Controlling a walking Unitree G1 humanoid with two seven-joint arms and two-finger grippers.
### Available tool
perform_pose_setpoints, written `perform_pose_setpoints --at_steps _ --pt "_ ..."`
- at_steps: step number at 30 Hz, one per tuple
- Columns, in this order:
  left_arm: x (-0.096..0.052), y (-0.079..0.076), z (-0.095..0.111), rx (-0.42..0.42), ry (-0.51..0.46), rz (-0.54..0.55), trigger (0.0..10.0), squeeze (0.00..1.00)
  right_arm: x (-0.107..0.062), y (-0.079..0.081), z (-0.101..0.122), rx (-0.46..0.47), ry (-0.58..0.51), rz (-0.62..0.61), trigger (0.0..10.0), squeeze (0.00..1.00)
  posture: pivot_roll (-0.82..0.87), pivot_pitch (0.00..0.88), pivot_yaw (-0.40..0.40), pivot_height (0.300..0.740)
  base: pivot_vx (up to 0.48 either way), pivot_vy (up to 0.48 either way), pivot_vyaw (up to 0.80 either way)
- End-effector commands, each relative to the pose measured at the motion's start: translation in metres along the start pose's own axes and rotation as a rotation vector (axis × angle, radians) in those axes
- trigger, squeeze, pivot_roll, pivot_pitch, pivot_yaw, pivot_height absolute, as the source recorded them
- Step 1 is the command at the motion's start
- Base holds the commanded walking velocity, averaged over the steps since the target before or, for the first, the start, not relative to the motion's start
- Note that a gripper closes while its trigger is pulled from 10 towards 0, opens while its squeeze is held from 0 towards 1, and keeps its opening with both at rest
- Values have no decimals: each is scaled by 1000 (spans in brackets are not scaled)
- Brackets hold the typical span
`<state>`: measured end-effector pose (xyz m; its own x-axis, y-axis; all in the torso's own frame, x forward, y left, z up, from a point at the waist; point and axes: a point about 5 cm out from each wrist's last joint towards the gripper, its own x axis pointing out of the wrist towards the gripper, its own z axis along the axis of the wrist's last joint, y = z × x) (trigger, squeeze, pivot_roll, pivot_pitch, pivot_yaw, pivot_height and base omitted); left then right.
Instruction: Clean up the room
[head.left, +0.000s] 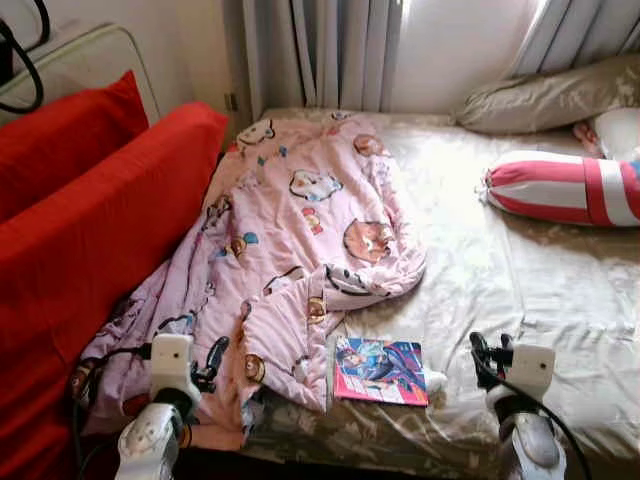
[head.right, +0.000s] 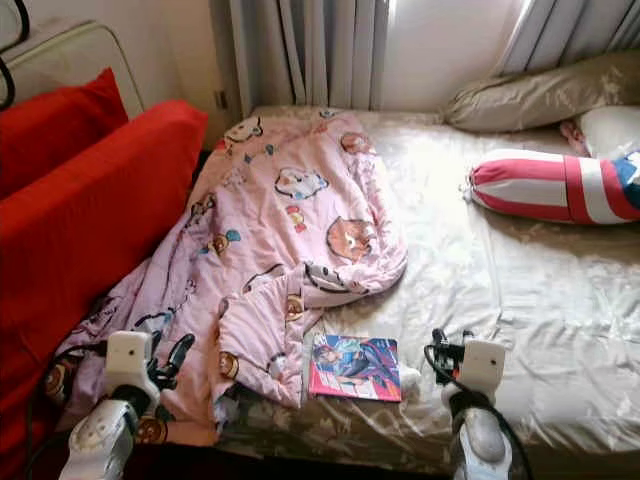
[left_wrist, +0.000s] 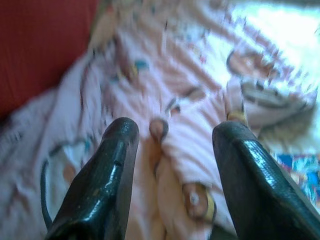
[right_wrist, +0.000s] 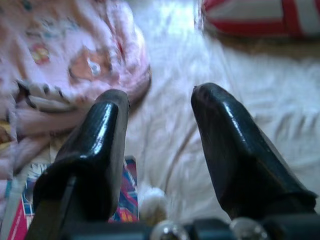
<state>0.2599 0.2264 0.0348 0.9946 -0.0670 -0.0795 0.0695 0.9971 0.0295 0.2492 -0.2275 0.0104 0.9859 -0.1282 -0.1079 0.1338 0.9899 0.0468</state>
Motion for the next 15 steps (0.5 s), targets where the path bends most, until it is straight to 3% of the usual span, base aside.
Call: perform_pose_setpoints --at_steps 1,10,15 --pt "0 -1 6 -2 -18 -14 10000 0 1 1 8 8 -50 2 10000 0 31 0 -15 740 0 0 0" --pt "13 -6 15 -23 -7 -73 10000 0 6 4 11 2 -43 -28 10000 0 47 0 -21 740 0 0 0" --pt "11 -2 17 -14 -5 -51 10000 0 7 6 9 -15 -2 -48 10000 0 35 0 -18 740 0 0 0"
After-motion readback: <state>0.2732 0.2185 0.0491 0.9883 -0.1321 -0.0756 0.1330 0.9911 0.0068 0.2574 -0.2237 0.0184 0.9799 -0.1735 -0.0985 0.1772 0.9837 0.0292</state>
